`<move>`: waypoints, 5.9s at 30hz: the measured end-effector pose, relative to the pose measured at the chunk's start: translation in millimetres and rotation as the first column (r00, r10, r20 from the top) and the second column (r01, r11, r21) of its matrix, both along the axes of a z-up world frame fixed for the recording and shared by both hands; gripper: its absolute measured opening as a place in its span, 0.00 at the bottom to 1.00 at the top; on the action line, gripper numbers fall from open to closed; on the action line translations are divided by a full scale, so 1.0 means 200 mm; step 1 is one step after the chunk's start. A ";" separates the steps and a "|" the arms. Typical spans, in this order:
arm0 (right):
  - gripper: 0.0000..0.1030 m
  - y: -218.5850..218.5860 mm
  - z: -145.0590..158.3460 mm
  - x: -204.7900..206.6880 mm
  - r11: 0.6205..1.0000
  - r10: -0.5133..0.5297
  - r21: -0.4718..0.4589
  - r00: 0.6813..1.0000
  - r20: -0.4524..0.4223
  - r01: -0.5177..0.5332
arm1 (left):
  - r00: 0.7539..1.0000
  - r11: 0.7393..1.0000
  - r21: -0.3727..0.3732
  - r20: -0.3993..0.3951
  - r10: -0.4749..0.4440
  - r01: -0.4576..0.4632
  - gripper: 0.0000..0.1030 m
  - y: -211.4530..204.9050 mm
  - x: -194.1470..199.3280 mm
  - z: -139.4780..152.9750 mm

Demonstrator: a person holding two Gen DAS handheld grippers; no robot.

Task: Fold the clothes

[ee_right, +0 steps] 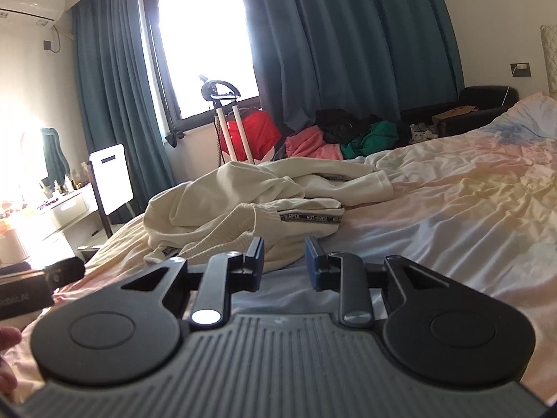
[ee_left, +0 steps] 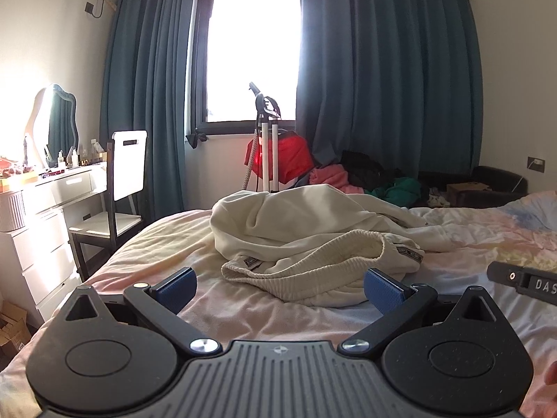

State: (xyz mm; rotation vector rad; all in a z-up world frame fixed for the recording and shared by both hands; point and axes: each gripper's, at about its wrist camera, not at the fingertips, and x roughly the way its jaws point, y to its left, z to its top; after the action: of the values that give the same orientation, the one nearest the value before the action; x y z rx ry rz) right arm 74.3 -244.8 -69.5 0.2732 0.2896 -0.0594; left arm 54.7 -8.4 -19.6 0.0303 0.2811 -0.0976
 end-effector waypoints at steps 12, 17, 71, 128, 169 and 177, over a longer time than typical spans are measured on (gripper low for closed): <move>0.57 0.09 -0.10 0.41 0.982 0.113 0.173 0.970 -0.214 -0.077 | 0.998 0.994 -0.107 -0.063 0.017 -0.024 1.00 0.27 0.05 0.04; 0.61 0.17 -0.08 0.63 0.992 0.106 0.095 0.972 -0.208 -0.088 | 0.988 0.959 -0.266 -0.141 0.064 -0.100 1.00 0.49 0.12 0.00; 0.14 -0.03 -0.12 0.19 0.976 0.140 0.195 0.960 -0.242 -0.093 | 0.973 0.973 -0.230 -0.231 -0.017 -0.037 1.00 0.31 0.15 -0.31; 0.85 -0.32 -0.19 0.15 0.813 0.251 0.568 0.957 -0.147 -0.126 | 0.950 0.903 -0.403 -0.312 0.018 -0.149 0.98 0.41 0.73 -0.55; 0.25 0.36 -0.23 0.49 0.610 0.539 0.728 0.837 -0.092 -0.313 | 0.966 0.886 -0.441 -0.257 0.028 -0.143 0.16 0.89 1.22 0.17; 0.26 0.98 -0.21 0.67 0.619 0.647 0.658 0.754 -0.116 -0.430 | 0.926 0.948 -0.178 -0.321 0.200 -0.266 0.17 1.34 1.41 0.13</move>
State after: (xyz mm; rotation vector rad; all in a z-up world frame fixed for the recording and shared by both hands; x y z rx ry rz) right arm 208.5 -48.5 -112.2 0.8070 0.7435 0.6293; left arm 337.6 259.6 5.8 -0.2393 0.5746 0.1077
